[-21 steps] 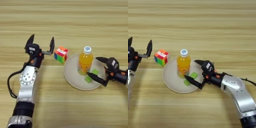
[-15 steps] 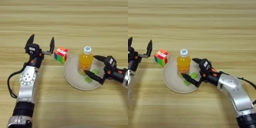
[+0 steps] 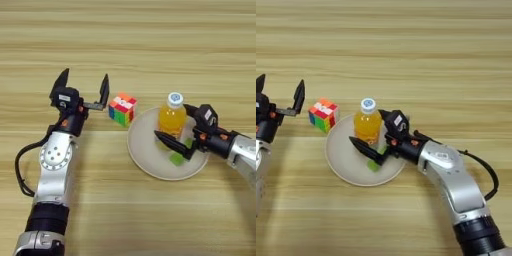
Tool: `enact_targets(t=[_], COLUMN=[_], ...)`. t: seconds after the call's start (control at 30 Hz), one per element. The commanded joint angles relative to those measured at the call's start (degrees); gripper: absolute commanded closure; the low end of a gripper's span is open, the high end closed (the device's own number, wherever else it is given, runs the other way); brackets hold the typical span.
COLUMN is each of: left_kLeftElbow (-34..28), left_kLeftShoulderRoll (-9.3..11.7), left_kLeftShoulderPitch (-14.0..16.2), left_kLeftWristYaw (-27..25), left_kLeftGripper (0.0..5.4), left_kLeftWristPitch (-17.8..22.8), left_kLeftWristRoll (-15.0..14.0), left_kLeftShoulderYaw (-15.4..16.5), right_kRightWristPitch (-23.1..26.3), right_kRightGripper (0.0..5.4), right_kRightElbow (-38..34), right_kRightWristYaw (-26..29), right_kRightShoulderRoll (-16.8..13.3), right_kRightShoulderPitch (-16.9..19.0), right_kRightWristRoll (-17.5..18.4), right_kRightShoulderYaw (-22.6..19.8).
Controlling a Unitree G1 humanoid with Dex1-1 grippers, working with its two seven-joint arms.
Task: Move the objects on the table
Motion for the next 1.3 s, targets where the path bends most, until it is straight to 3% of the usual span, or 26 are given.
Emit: enact_targets(t=[0.03, 0.47, 0.83, 1.1, 1.3], left_kLeftElbow=[0.21, 0.47, 0.56, 0.66, -1.05], left_kLeftShoulderRoll=[-0.35, -0.34, -0.22, -0.19, 0.49], left_kLeftShoulderPitch=[-0.32, -0.41, -0.48, -0.67, -0.33], left_kLeftWristYaw=[0.25, 0.36, 0.46, 0.01, -3.17], left_kLeftGripper=[0.00, 0.00, 0.00, 0.00, 0.00], left_kLeftWristPitch=[-0.48, -0.65, -0.75, -0.72, -0.12], left_kLeftWristRoll=[0.37, 0.39, 0.32, 0.00, -0.84], left_kLeftShoulderYaw=[-0.26, -0.38, -0.58, -0.75, -2.20], right_kRightWristPitch=[0.45, 0.55, 1.05, 2.72, 3.38], right_kRightGripper=[0.79, 2.04, 2.06, 2.06, 2.06], right_kRightElbow=[0.79, 0.63, 0.66, -0.58, -0.28], right_kRightWristYaw=[-0.53, -1.37, -1.87, -1.37, -1.07], right_kRightShoulderRoll=[0.59, 0.71, 0.90, 0.23, -0.49], right_kRightShoulderPitch=[-1.21, -2.04, -3.10, -6.09, -8.34], right_kRightWristRoll=[-0.57, -0.27, 0.62, 2.38, 2.96], right_kRightShoulderYaw=[0.57, 0.13, -0.94, -4.14, -5.97])
